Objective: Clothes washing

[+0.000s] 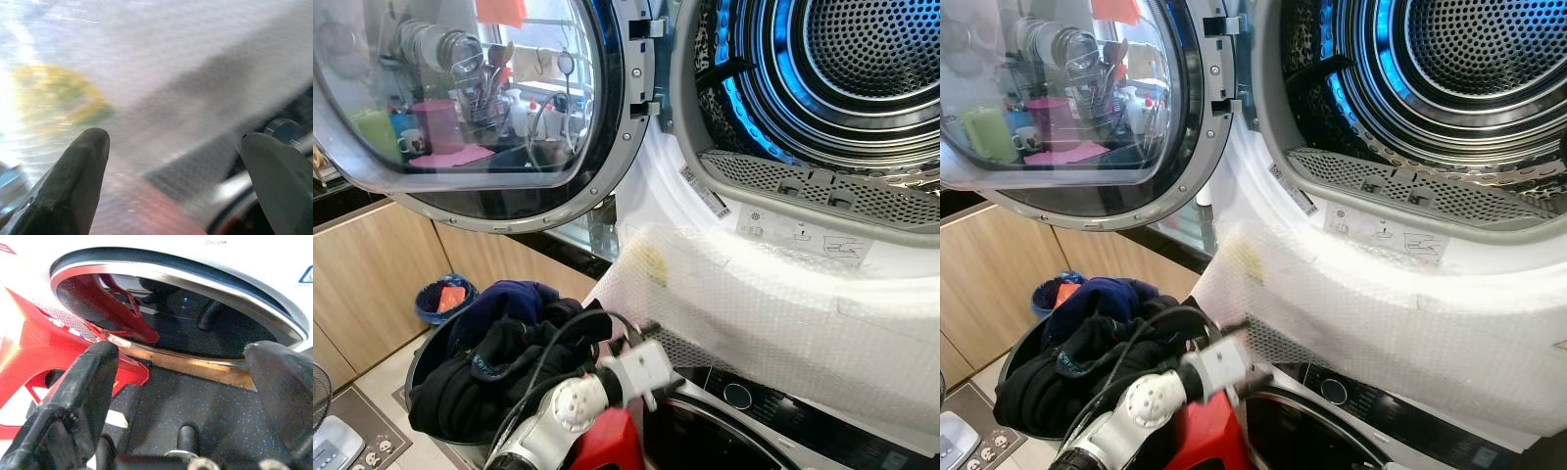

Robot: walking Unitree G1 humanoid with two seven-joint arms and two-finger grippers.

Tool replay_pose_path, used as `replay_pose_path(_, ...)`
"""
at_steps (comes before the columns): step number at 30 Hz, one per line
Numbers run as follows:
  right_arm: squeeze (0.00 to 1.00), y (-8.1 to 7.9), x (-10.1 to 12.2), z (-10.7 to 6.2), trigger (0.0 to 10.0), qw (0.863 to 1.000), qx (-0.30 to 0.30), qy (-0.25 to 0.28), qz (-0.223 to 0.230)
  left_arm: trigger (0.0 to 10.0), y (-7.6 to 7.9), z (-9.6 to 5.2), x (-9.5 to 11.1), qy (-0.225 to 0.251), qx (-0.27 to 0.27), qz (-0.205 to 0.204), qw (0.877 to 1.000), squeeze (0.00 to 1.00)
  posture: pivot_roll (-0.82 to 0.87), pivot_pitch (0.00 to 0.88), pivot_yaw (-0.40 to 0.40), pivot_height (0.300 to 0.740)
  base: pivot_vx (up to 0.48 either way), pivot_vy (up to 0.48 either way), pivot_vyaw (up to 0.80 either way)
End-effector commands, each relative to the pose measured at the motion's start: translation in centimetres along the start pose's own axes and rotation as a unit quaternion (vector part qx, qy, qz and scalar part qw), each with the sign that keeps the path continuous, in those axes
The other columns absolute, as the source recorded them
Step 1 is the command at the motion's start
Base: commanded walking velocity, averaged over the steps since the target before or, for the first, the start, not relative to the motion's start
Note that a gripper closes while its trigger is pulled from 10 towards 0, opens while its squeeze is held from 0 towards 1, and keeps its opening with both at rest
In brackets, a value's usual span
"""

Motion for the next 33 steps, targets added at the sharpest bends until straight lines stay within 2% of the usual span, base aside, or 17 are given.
replay_pose_path(1, 0.0, -0.4, 0.2, 0.1, 10.0, 1.0, 0.001, 0.001, 0.007, 10.0, -1.2, -0.3, 0.0, -0.011, 0.042, -0.015, 0.999, 0.0, 0.06, 0.0, 0.016, 0.74, 0.0, 0.0, 0.0)
replay_pose_path(7, 0.0, -0.8, 0.2, 0.2, 10.0, 1.0, 0.006, 0.001, 0.005, 10.0, -2.3, -1.0, 0.2, -0.022, 0.108, -0.031, 0.993, 0.0, 0.06, 0.0, 0.011, 0.74, 0.0, 0.0, 0.0)
replay_pose_path(10, 0.0, -0.8, 0.3, 0.3, 10.0, 1.0, 0.008, 0.001, 0.002, 10.0, -2.6, -1.8, 0.3, -0.023, 0.128, -0.024, 0.991, 0.0, 0.07, 0.0, 0.007, 0.74, 0.0, 0.0, 0.0)
replay_pose_path(16, 0.0, -1.5, 1.0, 0.5, 10.0, 0.999, 0.024, 0.008, -0.02, 10.0, -3.4, -4.4, 0.1, -0.029, 0.157, 0.003, 0.987, 0.0, 0.08, 0.0, -0.006, 0.74, 0.0, 0.0, 0.0)
replay_pose_path(18, 0.0, -1.7, 1.3, 0.6, 10.0, 0.999, 0.028, 0.011, -0.025, 10.0, -3.6, -5.9, 0.7, -0.016, 0.17, 0.018, 0.985, 0.0, 0.08, 0.0, -0.008, 0.74, 0.0, 0.0, 0.0)
replay_pose_path(20, 0.0, -1.7, 1.5, 0.7, 10.0, 0.999, 0.028, 0.012, -0.026, 10.0, -3.7, -6.9, 0.7, -0.021, 0.182, 0.009, 0.983, 0.0, 0.08, 0.0, -0.01, 0.74, 0.0, 0.0, 0.0)
replay_pose_path(21, 0.0, -1.7, 1.5, 0.7, 10.0, 0.999, 0.029, 0.012, -0.028, 10.0, -3.8, -7.8, 0.7, -0.027, 0.198, 0.011, 0.98, 0.0, 0.09, 0.0, -0.013, 0.74, 0.0, 0.0, 0.0)
replay_pose_path(23, 0.0, -1.7, 1.5, 0.7, 10.0, 0.999, 0.029, 0.011, -0.03, 10.0, -4.0, -8.6, 0.9, -0.031, 0.22, 0.007, 0.975, 0.0, 0.09, 0.0, -0.014, 0.74, 0.0, 0.0, 0.0)
replay_pose_path(26, 0.0, -1.7, 1.5, 0.7, 10.0, 0.999, 0.03, 0.011, -0.032, 10.0, -4.5, -9.4, 1.7, -0.029, 0.259, -0.027, 0.965, 0.0, 0.09, 0.0, -0.016, 0.74, 0.0, 0.0, 0.0)
replay_pose_path(29, 0.0, -1.9, 1.5, 0.7, 10.0, 0.999, 0.033, 0.01, -0.036, 10.0, -5.3, -10.7, 2.4, -0.024, 0.305, -0.025, 0.952, 0.0, 0.1, 0.0, -0.021, 0.74, 0.0, 0.0, 0.0)
replay_pose_path(31, 0.0, -2.0, 1.5, 0.7, 10.0, 0.999, 0.034, 0.01, -0.038, 10.0, -6.3, -12.1, 2.1, -0.03, 0.342, -0.036, 0.938, 0.0, 0.1, 0.0, -0.026, 0.74, 0.0, 0.0, 0.0)
replay_pose_path(32, 0.0, -2.0, 1.6, 0.8, 10.0, 0.998, 0.036, 0.011, -0.04, 10.0, -7.0, -13.3, 1.8, -0.038, 0.374, -0.056, 0.925, 0.0, 0.1, 0.0, -0.033, 0.74, 0.0, 0.0, 0.0)
replay_pose_path(33, 0.0, -2.1, 1.6, 0.8, 10.0, 0.998, 0.037, 0.011, -0.041, 10.0, -7.2, -13.6, 1.7, -0.04, 0.382, -0.06, 0.921, 0.0, 0.1, 0.0, -0.033, 0.74, 0.0, 0.0, 0.0)
Point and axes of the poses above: a point about 5 cm out from each wrist's last joint towards the gripper, its own z axis pointing out of the wrist towards the gripper, its own x axis along the axis of the wrist's last joint, y = z × x, the point moved 5 cm from there along z, pointing out of the wrist towards the gripper, and after that the axes turned 1 degree about z, right-handed, at the moved point
